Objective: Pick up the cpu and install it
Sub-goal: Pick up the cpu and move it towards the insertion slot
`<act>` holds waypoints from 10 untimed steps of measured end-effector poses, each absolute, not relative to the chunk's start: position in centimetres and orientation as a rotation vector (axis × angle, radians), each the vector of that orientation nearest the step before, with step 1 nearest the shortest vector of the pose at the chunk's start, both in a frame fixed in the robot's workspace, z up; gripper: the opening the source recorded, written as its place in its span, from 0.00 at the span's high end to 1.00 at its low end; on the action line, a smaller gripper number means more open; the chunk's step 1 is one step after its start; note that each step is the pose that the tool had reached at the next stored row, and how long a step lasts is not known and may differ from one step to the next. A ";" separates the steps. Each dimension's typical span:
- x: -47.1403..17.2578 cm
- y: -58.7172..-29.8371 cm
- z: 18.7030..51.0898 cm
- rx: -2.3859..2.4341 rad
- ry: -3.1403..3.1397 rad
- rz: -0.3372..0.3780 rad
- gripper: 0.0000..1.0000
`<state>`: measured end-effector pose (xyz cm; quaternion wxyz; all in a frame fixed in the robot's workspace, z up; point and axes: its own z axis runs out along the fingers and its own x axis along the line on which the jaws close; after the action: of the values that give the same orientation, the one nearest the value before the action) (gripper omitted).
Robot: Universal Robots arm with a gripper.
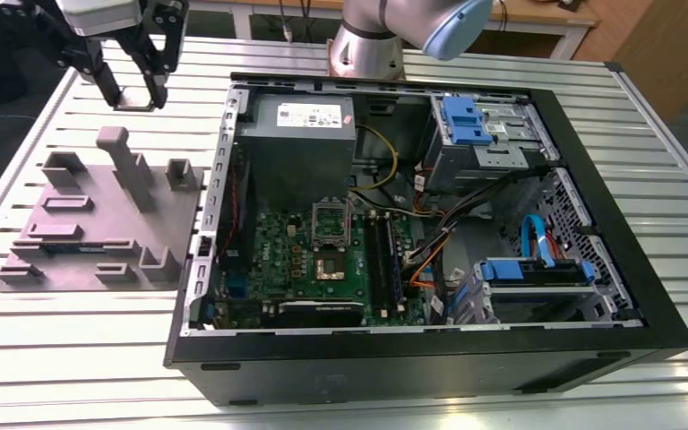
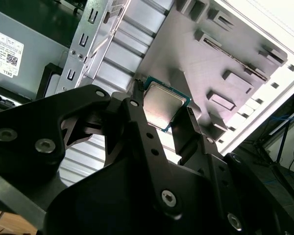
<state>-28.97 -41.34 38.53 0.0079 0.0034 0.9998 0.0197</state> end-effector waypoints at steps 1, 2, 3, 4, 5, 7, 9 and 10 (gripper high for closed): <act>-28.9 -41.3 38.5 0.011 3.125 0.062 0.53; -28.8 -41.3 38.5 0.011 3.125 0.061 0.53; -28.8 -41.3 38.5 0.011 3.125 0.062 0.53; -28.7 -41.3 38.5 0.011 3.125 0.061 0.53; -28.7 -41.3 38.5 0.011 3.125 0.061 0.53; -28.6 -41.3 38.5 0.011 3.125 0.062 0.53; -28.5 -41.3 38.5 0.011 3.125 0.062 0.53; -28.5 -41.3 38.5 0.011 3.125 0.061 0.53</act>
<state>-28.49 -41.34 38.53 0.0079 0.0034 0.9998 0.0197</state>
